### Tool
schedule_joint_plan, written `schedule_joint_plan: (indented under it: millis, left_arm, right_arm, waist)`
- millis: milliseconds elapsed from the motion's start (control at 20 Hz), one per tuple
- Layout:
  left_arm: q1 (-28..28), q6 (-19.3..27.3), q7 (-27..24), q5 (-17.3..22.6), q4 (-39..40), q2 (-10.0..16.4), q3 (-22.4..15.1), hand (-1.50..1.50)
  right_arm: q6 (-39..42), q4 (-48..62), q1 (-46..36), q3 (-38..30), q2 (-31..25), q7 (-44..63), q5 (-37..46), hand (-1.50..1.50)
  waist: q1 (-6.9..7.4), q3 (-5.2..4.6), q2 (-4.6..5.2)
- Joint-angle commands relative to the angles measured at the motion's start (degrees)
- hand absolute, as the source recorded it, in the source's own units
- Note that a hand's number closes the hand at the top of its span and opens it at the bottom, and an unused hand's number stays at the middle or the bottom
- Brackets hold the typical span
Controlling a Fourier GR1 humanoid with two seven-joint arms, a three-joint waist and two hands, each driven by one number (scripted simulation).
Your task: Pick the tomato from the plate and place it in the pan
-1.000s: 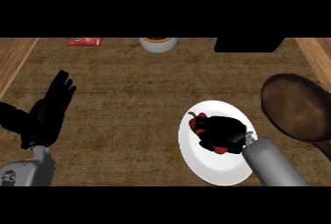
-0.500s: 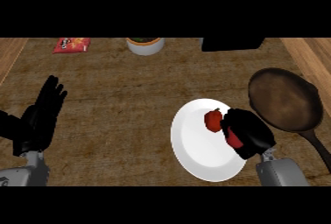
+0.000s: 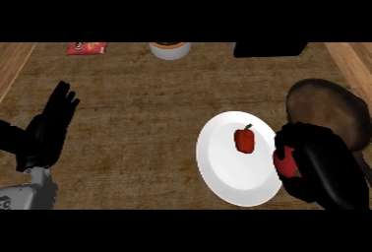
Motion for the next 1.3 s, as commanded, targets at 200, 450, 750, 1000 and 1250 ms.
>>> schedule_joint_plan:
  millis: [200, 450, 750, 1000, 1250]
  left_arm:
    - [-0.22, 1.35, -1.21, -3.18, -0.55, -2.85, -2.78, 0.00]
    - [-2.60, -1.09, -1.00, -0.76, 2.80, -1.80, -0.14, 0.00]
    - [1.15, -1.40, -2.06, -1.89, -0.55, -2.24, -1.28, 0.00]
    - [-2.58, 0.46, 2.78, -3.26, -1.48, -3.13, -2.77, 0.00]
    - [-2.00, -2.52, 0.63, -0.61, -0.46, -1.45, 0.22, 0.00]
  right_arm:
    - [14.13, -12.19, -7.89, -6.82, 3.11, 10.44, -4.00, 1.50]
    - [7.79, -7.64, -6.88, -20.02, -1.54, 5.81, -11.44, 1.50]
    - [-0.86, 13.81, -14.23, -35.35, -10.72, -4.02, -20.81, 1.50]
    - [-6.86, 30.87, -19.24, -39.28, -16.45, -9.12, -23.10, 1.50]
    - [-14.52, 51.01, -24.55, -40.43, -21.64, -19.18, -25.07, 1.50]
  waist:
    - [2.27, 0.10, 0.72]
    - [2.11, 0.14, 0.78]
    - [2.74, 0.18, 0.86]
    - [2.78, 0.18, 0.90]
    - [3.25, 0.19, 1.09]
